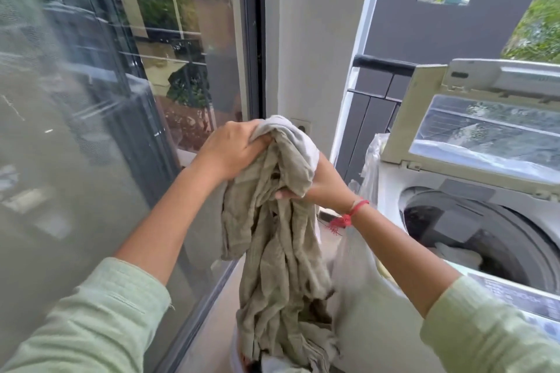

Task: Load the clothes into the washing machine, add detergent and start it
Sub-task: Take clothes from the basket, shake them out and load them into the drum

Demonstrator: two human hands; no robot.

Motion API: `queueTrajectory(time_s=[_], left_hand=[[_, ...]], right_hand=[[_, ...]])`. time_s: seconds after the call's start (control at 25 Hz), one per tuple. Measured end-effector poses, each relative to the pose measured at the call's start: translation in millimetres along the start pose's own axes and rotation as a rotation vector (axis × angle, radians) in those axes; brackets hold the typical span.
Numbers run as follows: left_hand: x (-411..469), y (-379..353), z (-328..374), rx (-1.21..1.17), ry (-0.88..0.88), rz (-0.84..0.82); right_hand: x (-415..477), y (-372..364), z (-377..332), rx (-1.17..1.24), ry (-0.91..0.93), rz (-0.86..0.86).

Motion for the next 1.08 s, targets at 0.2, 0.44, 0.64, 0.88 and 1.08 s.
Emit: queueTrajectory(time_s=[0.2,0.44,0.64,0.88,1.08], left_hand=[[20.9,26.0,1.1,0.042,0.098,-0.178],[24.6,-59.5,12.1,-0.573,0.338,-0.464],[119.5,-94.6,66.0,-0.954,0.439,0.530],[190.5,-270.4,188.6,-0.417,-0.032,-0.506],[251.1,-230.3,194.4,-0.221,-0.063,0.082]], right_hand=[[-0.1,61.2,-31.6,0.068,0.145,0.475],[-39.1,164.3,-47.7,-0.538,0.221,0.729],[-105.6,277.6,41.4,-0.226,-0.040,1.052],[-149.8,366.7,68.4,-0.085,0.126,0.948],[-212.5,396.2,175.7,-1.017,-0.240,0.816]])
Point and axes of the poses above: each hand's wrist, its own x-axis towards the middle knuckle, its own y-axis out of the back of the hand, z = x × y, the point moved 1 cm from there along x, towards the middle knuckle, and after that the axes turned 9 degrees about -z, right-handed, at the moved point
